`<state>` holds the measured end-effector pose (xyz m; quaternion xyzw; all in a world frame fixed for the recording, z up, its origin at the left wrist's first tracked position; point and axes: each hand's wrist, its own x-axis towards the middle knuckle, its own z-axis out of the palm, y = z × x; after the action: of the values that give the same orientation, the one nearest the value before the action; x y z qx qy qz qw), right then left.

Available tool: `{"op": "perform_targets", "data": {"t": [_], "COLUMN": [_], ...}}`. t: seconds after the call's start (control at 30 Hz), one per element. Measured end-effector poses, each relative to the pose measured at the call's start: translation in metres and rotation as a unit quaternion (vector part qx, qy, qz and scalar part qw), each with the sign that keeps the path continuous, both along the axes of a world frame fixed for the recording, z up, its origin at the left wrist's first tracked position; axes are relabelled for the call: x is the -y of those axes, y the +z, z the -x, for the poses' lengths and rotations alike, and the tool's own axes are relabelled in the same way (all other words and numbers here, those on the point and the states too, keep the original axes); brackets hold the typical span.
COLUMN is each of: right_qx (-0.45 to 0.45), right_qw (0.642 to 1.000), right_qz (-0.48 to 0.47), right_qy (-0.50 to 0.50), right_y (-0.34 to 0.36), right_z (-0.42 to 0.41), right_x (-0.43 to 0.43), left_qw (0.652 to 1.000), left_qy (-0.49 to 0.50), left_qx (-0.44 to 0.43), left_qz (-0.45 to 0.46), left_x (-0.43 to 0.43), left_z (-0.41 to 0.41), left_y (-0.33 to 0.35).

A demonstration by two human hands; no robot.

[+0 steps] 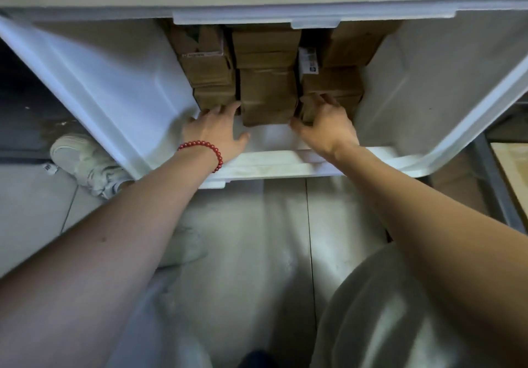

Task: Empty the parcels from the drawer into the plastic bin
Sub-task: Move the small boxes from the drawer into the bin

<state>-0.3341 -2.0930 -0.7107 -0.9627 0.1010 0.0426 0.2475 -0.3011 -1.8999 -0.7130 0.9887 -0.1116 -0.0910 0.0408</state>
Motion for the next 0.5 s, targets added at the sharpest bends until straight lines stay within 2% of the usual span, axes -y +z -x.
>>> {"op": "perform_targets", "data": {"t": [0.13,0.27,0.5], "right_qx": [-0.023,-0.029,-0.003], "right_qw": [0.999,0.996,0.995], "right_qz": [0.039,0.087,0.102], "right_qy": [0.022,0.025,-0.007], "right_y": [-0.021,-0.033,-0.035], "right_z": [-0.017,-0.024,-0.026], "right_x": [-0.008,-0.015,-0.020], "left_qw": [0.999,0.998,0.995], "left_qy": [0.021,0.041,0.046], "left_qx": [-0.024,-0.012,-0.022], "left_qz": [0.025,0.043,0.082], "left_x": [0.005,0.011,0.026], "left_z": [-0.018,-0.026,-0.042], "left_y": [-0.018,-0.030,-0.035]}}
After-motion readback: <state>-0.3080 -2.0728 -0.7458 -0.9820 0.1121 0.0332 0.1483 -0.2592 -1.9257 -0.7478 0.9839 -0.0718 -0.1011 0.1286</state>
